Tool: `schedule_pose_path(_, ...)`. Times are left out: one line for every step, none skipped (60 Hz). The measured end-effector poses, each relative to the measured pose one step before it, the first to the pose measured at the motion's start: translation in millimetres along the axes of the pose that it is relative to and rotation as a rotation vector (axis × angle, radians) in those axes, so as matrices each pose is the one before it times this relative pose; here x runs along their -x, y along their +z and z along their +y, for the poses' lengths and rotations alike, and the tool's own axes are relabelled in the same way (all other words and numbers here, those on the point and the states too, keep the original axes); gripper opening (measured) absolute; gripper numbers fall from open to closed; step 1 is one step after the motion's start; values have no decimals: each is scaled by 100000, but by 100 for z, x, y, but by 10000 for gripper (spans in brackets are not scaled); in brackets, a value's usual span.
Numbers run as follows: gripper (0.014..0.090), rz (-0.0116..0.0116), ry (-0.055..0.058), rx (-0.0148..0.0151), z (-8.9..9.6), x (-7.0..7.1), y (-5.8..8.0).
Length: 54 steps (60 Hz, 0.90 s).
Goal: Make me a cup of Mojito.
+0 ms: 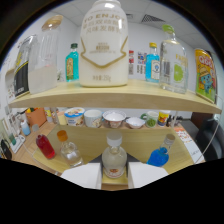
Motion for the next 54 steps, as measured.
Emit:
schedule_pose_path(346,-304,-16,-574,-176,-19,-346)
schedule_pose_path(346,-198,-11,-250,-166,-41,-436)
schedule_pose_path(345,-447,-100,-329,-125,-14,-372)
schedule_pose_path(347,-279,-124,-294,-120,-87,-393)
schedule_pose_path(347,-133,-18,-332,-107,-132,-423)
schedule_pose_path(346,-48,83,-333,-95,-159,-438)
schedule_pose_path(346,0,184,-241,-58,-179,-462)
schedule_pose_path(347,-52,67,-133,-23,-179,-446)
schedule_pose_path(346,-94,-64,-17,17,-190,-436)
schedule_pose_path(346,-65,-142,-336,31,-244,-432)
schedule_pose_path(347,393,90,-159,47,-316,-433)
schedule_pose_path(346,495,107,-89,-8,-312,-337)
schedule_pose_path(347,258,103,-93,93,-311,-378)
schedule_pose_path(347,106,-10,121,145,-317,-369)
schedule_pose_path(346,185,29,194,177,-362,-365)
schedule_pose_path(346,500,219,175,200,-407,-330)
schedule_pose_path(346,672,305,118,230,-456,-333)
schedule_pose_path(346,544,190,227,298,-412,-302)
schedule_pose_path(345,348,8,499,369,-385,-276)
schedule_pose_path(346,221,-80,454,478,-419,-328)
schedule_pose_path(345,629,118,590,404,-417,-234)
schedule_pose_path(345,756,195,464,446,-439,-192)
schedule_pose_path(346,722,142,581,490,-411,-169)
schedule_pose_path(346,476,63,773,535,-353,-143)
schedule_pose_path(346,279,47,856,554,-315,-111)
schedule_pose_path(345,229,208,736,535,-283,-103)
schedule_pose_path(346,396,265,486,478,-348,-79)
schedule_pose_path(346,545,297,556,507,-303,-38)
schedule_pose_path(346,468,121,635,492,-254,-30)
schedule_pose_path(347,193,-100,755,531,-246,-3)
schedule_pose_path(345,130,-28,827,491,-164,7)
schedule_pose_path(345,208,-34,654,459,-159,10)
schedule_pose_path(346,384,-149,516,415,-193,15)
schedule_pose_path(345,559,-430,460,379,-197,19)
schedule_pose_path(346,601,-843,502,356,-184,33)
schedule_pose_path(345,555,-1223,463,309,-136,33)
schedule_pose_path(345,597,-1497,283,249,-133,32)
schedule_pose_path(346,700,-1737,41,166,-137,38)
schedule_pose_path(345,899,-1724,65,73,-133,-10)
schedule_pose_path(346,1050,-2334,-377,20,-169,19)
schedule_pose_path(345,1013,-2439,129,36,-54,74)
schedule_pose_path(346,1129,-2754,64,41,-126,50)
schedule_pose_path(345,1355,-3060,340,80,-175,68)
schedule_pose_path(344,1552,-3225,332,4,-163,53)
schedule_pose_path(344,1487,-3296,-40,-89,-151,48)
schedule_pose_path(346,1382,-3419,-310,-184,-92,48)
schedule_pose_path(346,1280,-3787,-379,-196,-79,72)
schedule_pose_path(344,1116,-4359,-274,-170,-95,-1)
schedule_pose_path(342,1380,-5041,-258,-203,-68,90)
schedule_pose_path(344,1610,-5283,-355,-198,-134,81)
schedule_pose_path(343,1633,-4812,-341,-103,-50,24)
schedule_pose_path(344,1796,-5476,-259,-182,-152,76)
schedule_pose_path(342,1609,-5426,-134,-172,-109,72)
schedule_pose_path(342,1587,-5070,-211,-192,-128,66)
